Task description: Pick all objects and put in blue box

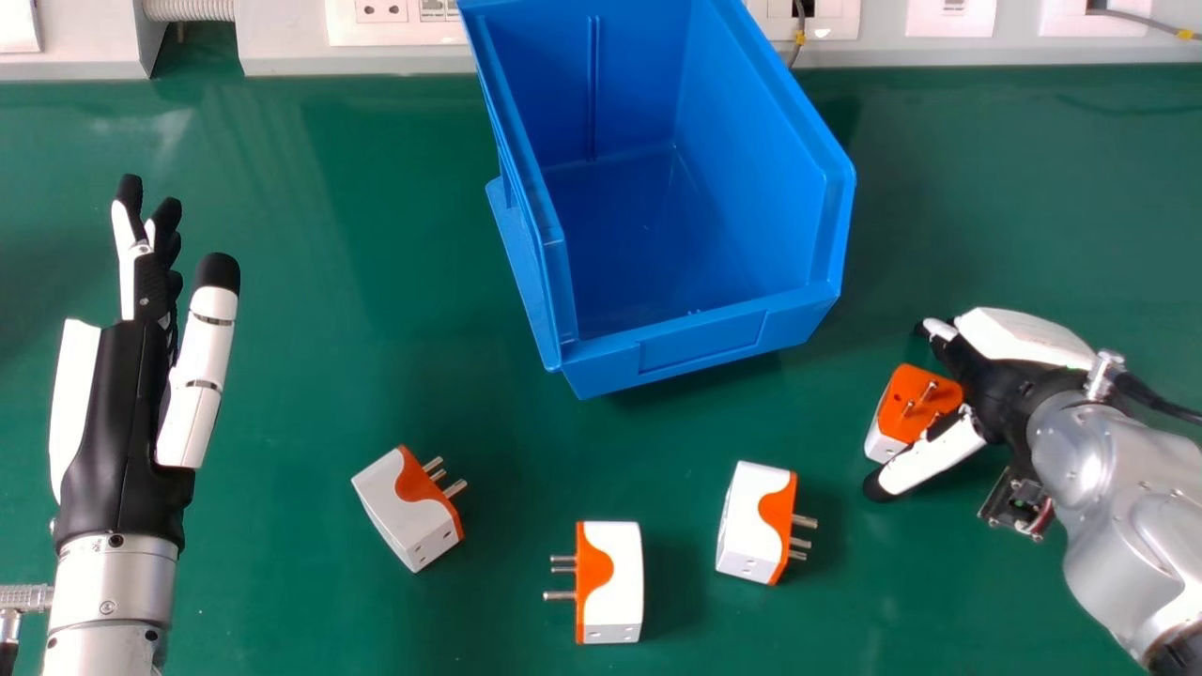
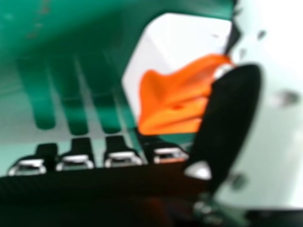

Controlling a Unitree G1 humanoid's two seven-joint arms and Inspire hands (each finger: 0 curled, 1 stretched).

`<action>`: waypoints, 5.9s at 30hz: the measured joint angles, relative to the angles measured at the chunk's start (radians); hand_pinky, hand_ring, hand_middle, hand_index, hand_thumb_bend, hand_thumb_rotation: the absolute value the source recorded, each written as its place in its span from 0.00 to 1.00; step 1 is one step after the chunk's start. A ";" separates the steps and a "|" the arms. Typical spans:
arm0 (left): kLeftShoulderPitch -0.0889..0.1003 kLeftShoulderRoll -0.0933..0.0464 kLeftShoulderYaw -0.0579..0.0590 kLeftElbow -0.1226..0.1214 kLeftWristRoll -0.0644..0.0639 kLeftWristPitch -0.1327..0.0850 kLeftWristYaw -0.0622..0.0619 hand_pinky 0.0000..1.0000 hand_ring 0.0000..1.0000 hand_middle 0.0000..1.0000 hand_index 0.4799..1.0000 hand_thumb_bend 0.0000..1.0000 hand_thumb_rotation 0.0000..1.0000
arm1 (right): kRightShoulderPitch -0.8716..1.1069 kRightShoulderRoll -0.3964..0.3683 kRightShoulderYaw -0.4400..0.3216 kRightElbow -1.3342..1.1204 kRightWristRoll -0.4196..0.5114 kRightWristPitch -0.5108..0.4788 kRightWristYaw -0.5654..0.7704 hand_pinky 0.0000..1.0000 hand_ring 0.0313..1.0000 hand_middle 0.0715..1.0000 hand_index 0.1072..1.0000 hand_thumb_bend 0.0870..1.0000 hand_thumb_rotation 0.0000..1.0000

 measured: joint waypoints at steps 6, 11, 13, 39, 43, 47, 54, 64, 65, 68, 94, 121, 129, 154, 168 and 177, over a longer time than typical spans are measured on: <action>0.000 0.000 0.000 -0.005 0.000 0.003 0.000 1.00 1.00 1.00 1.00 0.48 1.00 | -0.011 0.025 -0.018 0.023 0.035 0.034 -0.026 0.60 0.64 0.66 0.87 0.53 0.15; 0.003 0.000 0.001 -0.011 0.000 0.010 0.002 1.00 1.00 1.00 1.00 0.48 1.00 | 0.004 0.030 -0.026 0.002 0.035 0.049 -0.074 0.33 0.38 0.53 0.78 0.52 0.06; 0.003 0.000 0.000 -0.013 0.001 0.015 0.002 1.00 1.00 1.00 1.00 0.48 1.00 | 0.011 0.026 -0.018 -0.001 0.031 0.031 -0.096 0.30 0.35 0.51 0.74 0.52 0.05; 0.006 -0.001 -0.004 -0.042 0.005 0.037 0.013 1.00 1.00 1.00 1.00 0.47 1.00 | -0.006 -0.011 -0.004 0.052 0.007 -0.066 -0.213 0.51 0.59 0.64 0.67 0.33 0.30; 0.005 -0.001 -0.005 -0.043 0.010 0.040 0.014 1.00 1.00 1.00 1.00 0.47 1.00 | 0.018 0.004 -0.035 0.038 0.034 -0.056 -0.241 0.52 0.61 0.64 0.64 0.31 0.34; 0.006 -0.001 -0.005 -0.047 0.011 0.042 0.014 1.00 1.00 1.00 1.00 0.46 1.00 | 0.025 0.023 -0.048 0.030 0.038 -0.033 -0.268 0.54 0.63 0.65 0.64 0.30 0.36; 0.006 -0.002 -0.006 -0.050 0.011 0.043 0.014 1.00 1.00 1.00 1.00 0.45 1.00 | 0.062 0.071 -0.130 0.009 0.109 -0.016 -0.327 0.50 0.59 0.62 0.65 0.30 0.28; 0.006 -0.001 -0.006 -0.052 0.011 0.043 0.014 1.00 1.00 1.00 1.00 0.45 1.00 | 0.085 0.068 -0.103 -0.018 0.081 -0.001 -0.330 0.52 0.62 0.64 0.64 0.30 0.35; 0.006 -0.001 -0.006 -0.052 0.011 0.043 0.014 1.00 1.00 1.00 1.00 0.45 1.00 | 0.083 0.068 -0.102 -0.016 0.080 0.005 -0.327 0.52 0.61 0.64 0.63 0.30 0.37; 0.006 -0.001 -0.006 -0.052 0.011 0.043 0.014 1.00 1.00 1.00 1.00 0.45 1.00 | 0.074 0.071 -0.103 -0.017 0.079 0.024 -0.323 0.49 0.58 0.62 0.62 0.30 0.39; 0.005 -0.001 -0.006 -0.054 0.010 0.049 0.012 1.00 1.00 1.00 1.00 0.44 1.00 | 0.180 0.097 -0.160 -0.086 0.104 -0.019 -0.431 0.45 0.55 0.58 0.55 0.28 0.32; 0.003 0.000 -0.002 -0.053 0.010 0.058 -0.003 1.00 1.00 1.00 1.00 0.45 1.00 | 0.518 0.122 -0.240 -0.361 0.151 -0.168 -0.510 0.12 0.15 0.21 0.21 0.23 0.19; 0.003 0.003 0.001 -0.057 0.010 0.063 -0.005 1.00 1.00 1.00 1.00 0.47 1.00 | 0.526 0.125 -0.254 -0.369 0.151 -0.183 -0.513 0.07 0.09 0.13 0.15 0.22 0.17; 0.004 0.010 0.002 -0.057 0.009 0.064 -0.009 1.00 1.00 1.00 1.00 0.49 1.00 | 0.614 0.182 -0.303 -0.599 0.170 -0.193 -0.523 0.02 0.03 0.05 0.06 0.22 0.14; 0.002 0.023 0.001 -0.048 0.000 0.064 -0.022 1.00 1.00 1.00 1.00 0.48 1.00 | 0.621 0.222 -0.304 -0.717 0.186 -0.208 -0.487 0.01 0.02 0.04 0.05 0.21 0.12; -0.007 0.023 0.000 -0.039 0.001 0.062 -0.022 1.00 1.00 1.00 1.00 0.46 1.00 | 0.542 0.243 -0.255 -0.723 0.145 -0.211 -0.463 0.01 0.02 0.04 0.04 0.22 0.11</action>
